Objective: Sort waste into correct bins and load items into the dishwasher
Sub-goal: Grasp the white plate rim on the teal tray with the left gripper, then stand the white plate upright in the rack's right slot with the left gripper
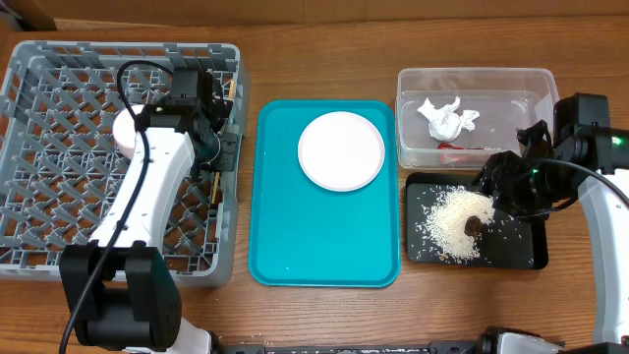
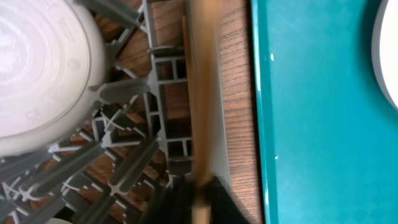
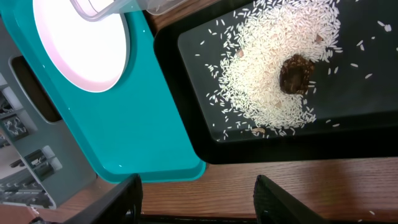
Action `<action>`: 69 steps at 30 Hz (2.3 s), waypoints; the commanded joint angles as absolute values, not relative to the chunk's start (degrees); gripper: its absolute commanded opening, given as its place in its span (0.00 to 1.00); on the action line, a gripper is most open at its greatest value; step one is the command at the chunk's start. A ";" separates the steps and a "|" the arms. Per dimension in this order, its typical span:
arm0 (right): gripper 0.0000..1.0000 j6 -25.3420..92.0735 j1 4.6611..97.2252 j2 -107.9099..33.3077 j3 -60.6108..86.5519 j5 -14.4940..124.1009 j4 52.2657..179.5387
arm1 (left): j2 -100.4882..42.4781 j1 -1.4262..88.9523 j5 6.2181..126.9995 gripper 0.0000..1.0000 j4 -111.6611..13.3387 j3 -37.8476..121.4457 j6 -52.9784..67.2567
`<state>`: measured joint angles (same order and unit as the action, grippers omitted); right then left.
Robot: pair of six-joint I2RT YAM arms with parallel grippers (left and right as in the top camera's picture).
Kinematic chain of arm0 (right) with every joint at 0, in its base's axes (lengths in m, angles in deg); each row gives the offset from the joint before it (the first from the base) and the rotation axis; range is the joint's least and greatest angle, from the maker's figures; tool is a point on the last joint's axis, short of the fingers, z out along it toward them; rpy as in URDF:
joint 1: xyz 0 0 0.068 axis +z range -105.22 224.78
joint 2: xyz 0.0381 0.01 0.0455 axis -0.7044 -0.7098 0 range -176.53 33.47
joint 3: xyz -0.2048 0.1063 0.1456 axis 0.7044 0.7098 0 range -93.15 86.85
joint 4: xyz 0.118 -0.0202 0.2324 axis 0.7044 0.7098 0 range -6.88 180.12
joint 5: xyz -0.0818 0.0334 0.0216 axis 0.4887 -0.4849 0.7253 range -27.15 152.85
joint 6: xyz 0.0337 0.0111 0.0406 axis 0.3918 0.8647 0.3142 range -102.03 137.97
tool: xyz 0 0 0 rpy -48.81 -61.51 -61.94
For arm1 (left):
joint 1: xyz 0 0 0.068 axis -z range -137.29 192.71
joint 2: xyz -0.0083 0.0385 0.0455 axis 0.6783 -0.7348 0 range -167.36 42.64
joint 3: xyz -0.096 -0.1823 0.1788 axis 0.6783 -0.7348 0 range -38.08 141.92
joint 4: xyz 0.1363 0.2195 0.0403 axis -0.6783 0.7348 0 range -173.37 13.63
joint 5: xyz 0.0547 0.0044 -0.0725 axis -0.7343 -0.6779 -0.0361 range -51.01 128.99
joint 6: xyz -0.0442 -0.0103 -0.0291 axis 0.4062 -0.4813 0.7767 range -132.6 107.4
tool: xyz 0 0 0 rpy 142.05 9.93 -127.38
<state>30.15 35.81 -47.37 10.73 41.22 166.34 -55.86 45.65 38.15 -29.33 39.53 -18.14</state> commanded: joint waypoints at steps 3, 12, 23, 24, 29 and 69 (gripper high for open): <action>0.59 29.87 35.65 -46.05 9.86 41.33 166.21 | -56.21 45.35 37.52 0.38 -27.27 42.21 -18.09; 0.59 29.87 35.65 -46.05 9.86 41.33 166.14 | -55.81 48.19 58.67 0.50 -23.27 51.68 -17.11; 0.59 29.89 35.65 -46.05 9.86 41.33 166.16 | -61.74 69.91 47.94 0.66 -32.17 49.30 -25.77; 0.59 29.89 35.65 -46.05 9.86 41.33 166.16 | -63.11 71.51 46.89 0.66 -32.76 49.30 -26.47; 0.59 29.89 35.65 -46.05 9.86 41.33 166.21 | -71.00 77.11 40.77 0.67 -34.66 49.30 -28.06; 0.59 29.87 35.65 -46.05 9.86 41.35 166.42 | -66.54 47.10 78.08 0.05 -14.49 78.21 -20.17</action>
<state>30.13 35.81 -47.34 10.73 41.24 166.51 -65.60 51.84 59.16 -15.69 78.65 -16.21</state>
